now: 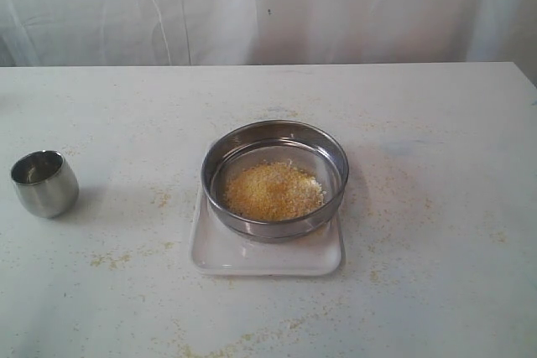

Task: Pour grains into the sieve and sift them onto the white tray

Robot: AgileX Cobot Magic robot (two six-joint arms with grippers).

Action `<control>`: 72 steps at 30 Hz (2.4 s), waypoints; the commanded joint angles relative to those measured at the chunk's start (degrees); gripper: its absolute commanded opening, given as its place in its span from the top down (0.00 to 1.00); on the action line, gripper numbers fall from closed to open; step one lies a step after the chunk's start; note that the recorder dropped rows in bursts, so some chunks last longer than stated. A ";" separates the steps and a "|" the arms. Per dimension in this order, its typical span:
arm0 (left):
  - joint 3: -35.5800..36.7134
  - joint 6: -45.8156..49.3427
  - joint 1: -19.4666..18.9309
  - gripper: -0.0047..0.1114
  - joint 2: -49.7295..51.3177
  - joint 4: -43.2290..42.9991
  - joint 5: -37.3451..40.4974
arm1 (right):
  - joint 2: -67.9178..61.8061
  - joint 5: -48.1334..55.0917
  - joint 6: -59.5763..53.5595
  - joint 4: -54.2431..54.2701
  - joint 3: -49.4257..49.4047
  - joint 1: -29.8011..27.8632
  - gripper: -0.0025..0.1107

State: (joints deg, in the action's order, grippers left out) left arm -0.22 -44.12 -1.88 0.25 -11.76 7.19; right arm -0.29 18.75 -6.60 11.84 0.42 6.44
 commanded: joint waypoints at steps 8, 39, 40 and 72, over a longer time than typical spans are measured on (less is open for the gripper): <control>0.22 35.97 -0.16 0.96 -0.25 11.76 4.32 | 0.29 -0.44 0.04 0.33 -0.42 -0.20 0.98; 0.22 44.62 -0.16 0.96 -0.25 13.22 2.94 | 0.29 -0.92 -1.30 -0.14 -0.42 -0.20 0.98; 0.22 44.62 -0.16 0.96 -0.25 13.22 2.94 | 0.29 -4.38 -6.13 -1.97 -0.42 -0.20 0.98; 0.22 44.62 -0.16 0.96 -0.25 13.22 2.94 | -77.57 31.03 -14.75 13.67 63.63 3.94 0.44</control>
State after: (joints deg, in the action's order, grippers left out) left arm -0.22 0.42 -1.88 0.25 0.67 10.49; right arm -68.57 50.36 -19.94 26.02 58.92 10.26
